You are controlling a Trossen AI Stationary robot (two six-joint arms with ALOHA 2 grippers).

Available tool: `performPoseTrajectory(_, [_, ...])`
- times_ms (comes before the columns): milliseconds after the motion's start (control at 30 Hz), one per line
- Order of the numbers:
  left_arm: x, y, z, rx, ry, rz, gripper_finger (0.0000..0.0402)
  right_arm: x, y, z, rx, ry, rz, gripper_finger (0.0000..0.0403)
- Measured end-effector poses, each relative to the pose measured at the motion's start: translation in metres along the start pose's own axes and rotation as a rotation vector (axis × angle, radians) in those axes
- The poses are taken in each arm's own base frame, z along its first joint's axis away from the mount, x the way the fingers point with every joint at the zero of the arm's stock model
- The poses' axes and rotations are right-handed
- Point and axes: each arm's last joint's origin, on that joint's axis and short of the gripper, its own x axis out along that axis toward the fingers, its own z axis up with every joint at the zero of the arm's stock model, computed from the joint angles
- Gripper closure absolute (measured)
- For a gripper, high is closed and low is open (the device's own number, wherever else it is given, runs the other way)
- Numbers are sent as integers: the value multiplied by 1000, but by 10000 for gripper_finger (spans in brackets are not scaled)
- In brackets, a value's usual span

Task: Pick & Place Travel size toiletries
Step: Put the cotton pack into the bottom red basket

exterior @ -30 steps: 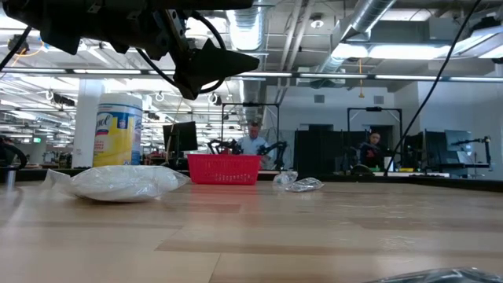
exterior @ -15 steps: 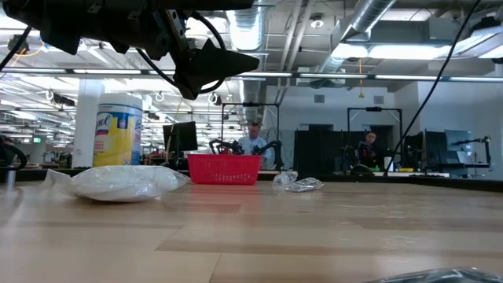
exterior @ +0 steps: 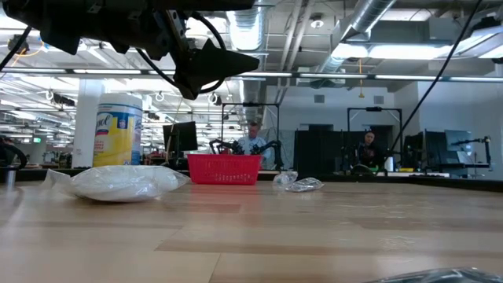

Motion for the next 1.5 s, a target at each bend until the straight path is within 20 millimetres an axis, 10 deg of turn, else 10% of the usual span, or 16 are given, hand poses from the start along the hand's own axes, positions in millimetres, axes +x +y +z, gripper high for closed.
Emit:
performPoseTrajectory(433, [0,2,1,-1,-4,5,82,6,-4,-1,195,0,-124,348])
performPoseTrajectory(1067, [1,2,1,-1,-4,6,82,-13,-2,4,158,0,-202,156])
performPoseTrajectory(1300, [1,2,1,-1,-2,3,82,-38,-8,12,204,-96,-355,170])
performPoseTrajectory(1500, [1,2,1,0,-2,3,82,-18,-14,20,189,-94,-310,275])
